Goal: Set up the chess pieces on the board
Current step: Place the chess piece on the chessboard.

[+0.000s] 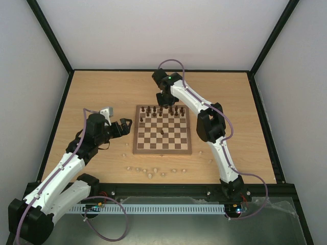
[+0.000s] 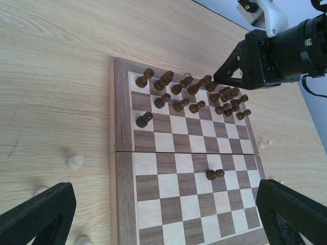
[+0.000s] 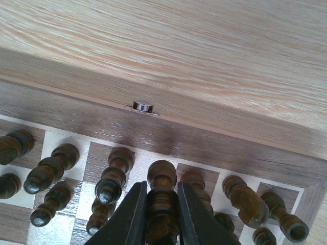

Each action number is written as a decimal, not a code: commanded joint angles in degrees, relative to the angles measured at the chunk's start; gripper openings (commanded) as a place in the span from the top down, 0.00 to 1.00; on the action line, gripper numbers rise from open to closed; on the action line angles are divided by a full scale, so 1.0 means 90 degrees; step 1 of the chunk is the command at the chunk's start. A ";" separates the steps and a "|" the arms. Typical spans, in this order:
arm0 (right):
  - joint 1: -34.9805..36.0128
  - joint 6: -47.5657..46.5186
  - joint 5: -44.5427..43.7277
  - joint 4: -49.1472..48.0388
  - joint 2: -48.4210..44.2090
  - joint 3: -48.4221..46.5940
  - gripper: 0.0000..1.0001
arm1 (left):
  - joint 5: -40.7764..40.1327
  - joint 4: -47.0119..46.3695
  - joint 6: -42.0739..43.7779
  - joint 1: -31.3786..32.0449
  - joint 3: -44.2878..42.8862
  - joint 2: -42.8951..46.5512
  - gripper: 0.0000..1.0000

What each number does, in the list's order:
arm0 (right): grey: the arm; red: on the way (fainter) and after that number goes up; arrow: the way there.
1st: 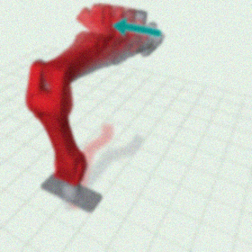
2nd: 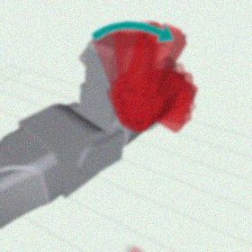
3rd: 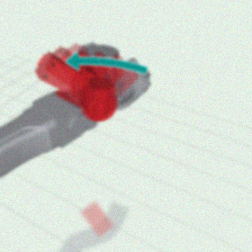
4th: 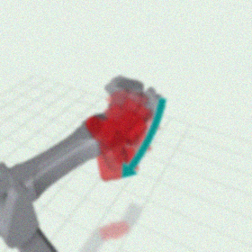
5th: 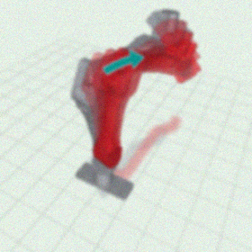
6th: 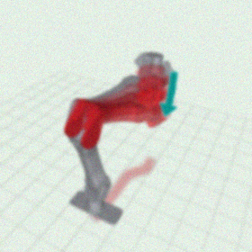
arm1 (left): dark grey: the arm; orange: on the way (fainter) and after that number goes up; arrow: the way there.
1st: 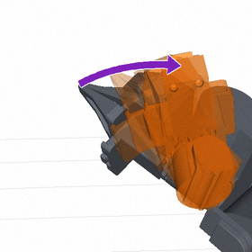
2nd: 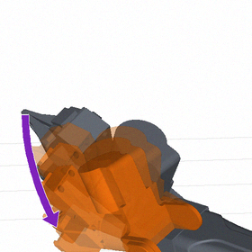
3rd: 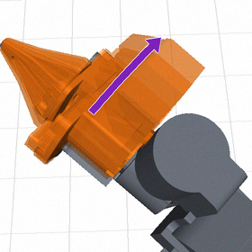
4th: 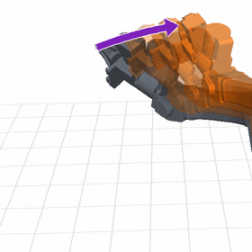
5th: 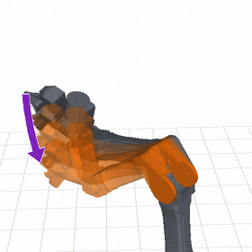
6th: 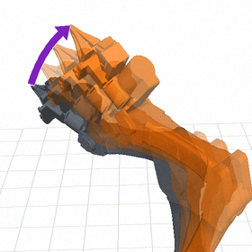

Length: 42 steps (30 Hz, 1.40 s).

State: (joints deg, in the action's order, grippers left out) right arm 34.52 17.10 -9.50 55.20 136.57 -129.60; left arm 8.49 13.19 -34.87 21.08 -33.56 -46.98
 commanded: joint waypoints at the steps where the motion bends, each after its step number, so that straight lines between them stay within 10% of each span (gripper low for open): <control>1: -0.0008 -0.0099 0.0133 0.0296 0.0246 -0.0153 0.91 | -0.0055 -0.0050 0.0075 -0.0007 -0.0109 -0.0017 0.01; 42: 0.0084 -0.0094 0.0123 0.0458 0.0299 -0.0043 0.88 | -0.0015 -0.0178 0.0067 -0.0018 -0.0086 -0.0104 0.00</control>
State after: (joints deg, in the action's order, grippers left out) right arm 34.65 16.88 -8.80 55.27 138.72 -129.80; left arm 8.36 12.51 -34.89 21.08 -33.56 -47.75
